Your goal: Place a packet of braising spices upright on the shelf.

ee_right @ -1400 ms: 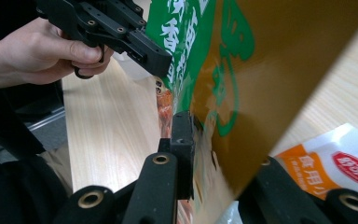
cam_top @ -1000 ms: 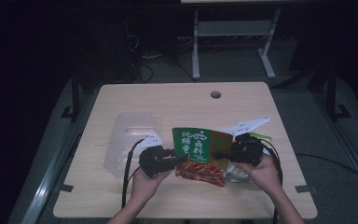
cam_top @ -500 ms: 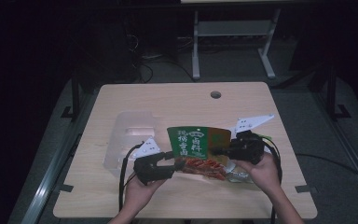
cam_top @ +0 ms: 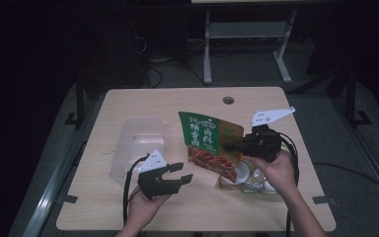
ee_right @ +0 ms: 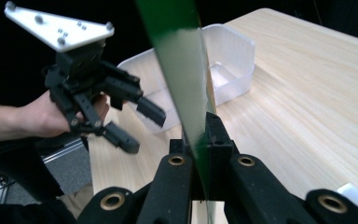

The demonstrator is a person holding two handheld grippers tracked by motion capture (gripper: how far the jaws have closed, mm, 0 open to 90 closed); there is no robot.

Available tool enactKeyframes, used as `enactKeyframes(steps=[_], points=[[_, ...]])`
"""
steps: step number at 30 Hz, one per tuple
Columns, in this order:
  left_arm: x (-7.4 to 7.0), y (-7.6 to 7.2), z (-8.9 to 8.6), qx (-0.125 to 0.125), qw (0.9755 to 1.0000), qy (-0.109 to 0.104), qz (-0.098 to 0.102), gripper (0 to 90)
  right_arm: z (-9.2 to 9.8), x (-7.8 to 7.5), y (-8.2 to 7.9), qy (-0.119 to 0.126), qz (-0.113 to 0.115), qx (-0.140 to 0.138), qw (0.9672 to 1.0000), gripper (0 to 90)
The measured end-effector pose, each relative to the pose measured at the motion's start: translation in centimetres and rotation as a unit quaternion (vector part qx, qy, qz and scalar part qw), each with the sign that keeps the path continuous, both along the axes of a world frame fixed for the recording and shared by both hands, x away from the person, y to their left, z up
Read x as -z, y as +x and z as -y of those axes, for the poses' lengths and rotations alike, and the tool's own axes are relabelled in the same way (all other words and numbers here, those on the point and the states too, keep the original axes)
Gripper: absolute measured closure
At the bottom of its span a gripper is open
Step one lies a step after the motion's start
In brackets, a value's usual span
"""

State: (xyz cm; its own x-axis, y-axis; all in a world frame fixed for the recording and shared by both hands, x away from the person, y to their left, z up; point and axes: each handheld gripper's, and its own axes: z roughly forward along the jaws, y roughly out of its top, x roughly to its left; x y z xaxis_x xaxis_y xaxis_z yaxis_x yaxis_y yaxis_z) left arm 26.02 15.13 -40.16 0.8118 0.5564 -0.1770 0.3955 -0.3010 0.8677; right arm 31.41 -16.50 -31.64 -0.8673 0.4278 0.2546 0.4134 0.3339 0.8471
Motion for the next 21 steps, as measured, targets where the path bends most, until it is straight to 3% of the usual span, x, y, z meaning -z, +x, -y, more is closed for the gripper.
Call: enactKeyframes(steps=[5,12,21], points=[[0.2,-0.3,0.3,0.01,0.9999,0.003,0.005,40.2,-0.6,-0.5,1.0,-0.003,0.001,0.002,1.0,89.6],[0.2,-0.6,1.0,0.015,0.9994,0.013,0.028,28.4,-1.9,-1.6,2.4,-0.017,0.014,0.008,0.9997,89.7],[0.4,-0.5,1.2,0.021,0.999,0.017,0.036,24.7,-3.1,-2.4,3.5,-0.029,0.019,0.007,0.9994,89.7]])
